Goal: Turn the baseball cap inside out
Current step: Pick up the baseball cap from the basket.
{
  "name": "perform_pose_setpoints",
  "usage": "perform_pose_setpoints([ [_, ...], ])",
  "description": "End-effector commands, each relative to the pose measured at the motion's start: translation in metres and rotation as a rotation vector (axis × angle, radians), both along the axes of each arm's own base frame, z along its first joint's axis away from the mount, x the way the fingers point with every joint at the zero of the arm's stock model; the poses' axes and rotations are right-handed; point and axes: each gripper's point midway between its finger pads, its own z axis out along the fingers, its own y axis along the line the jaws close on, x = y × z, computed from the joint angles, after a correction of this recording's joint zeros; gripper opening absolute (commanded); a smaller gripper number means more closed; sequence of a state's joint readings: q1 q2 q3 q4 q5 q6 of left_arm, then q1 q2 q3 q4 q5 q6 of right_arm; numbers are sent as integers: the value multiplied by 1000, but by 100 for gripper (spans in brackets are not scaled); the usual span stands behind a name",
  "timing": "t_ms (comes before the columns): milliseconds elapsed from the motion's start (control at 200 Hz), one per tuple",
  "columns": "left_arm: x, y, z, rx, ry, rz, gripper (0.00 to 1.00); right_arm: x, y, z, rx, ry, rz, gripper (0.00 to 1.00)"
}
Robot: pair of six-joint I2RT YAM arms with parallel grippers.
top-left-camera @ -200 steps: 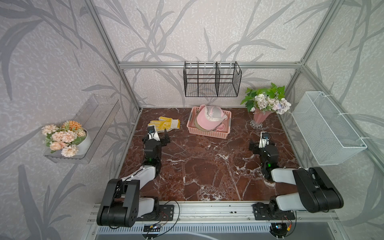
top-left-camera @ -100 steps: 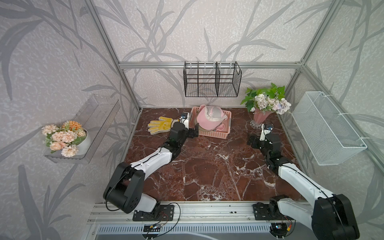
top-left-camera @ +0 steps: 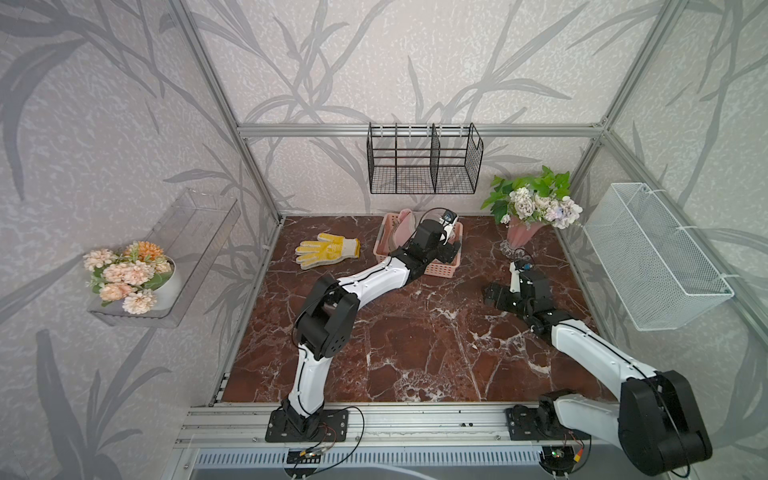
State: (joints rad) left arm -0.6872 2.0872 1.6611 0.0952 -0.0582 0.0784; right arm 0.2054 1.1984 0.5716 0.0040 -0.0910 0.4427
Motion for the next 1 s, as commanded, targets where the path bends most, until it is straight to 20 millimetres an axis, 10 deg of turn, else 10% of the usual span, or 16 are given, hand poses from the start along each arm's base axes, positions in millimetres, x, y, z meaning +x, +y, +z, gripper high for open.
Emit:
perform_pose_setpoints([
  [0, 16, 6, -11, 120, 17, 40, 73, 1, 8, 7, 29, 4, 18, 99],
  [470, 25, 8, -43, 272, 57, 65, 61, 0, 9, -2, 46, 28, 5, 99],
  [995, 15, 17, -7, 369, -31, 137, 5, 1, 19, 19, 77, -2, 34, 99],
])
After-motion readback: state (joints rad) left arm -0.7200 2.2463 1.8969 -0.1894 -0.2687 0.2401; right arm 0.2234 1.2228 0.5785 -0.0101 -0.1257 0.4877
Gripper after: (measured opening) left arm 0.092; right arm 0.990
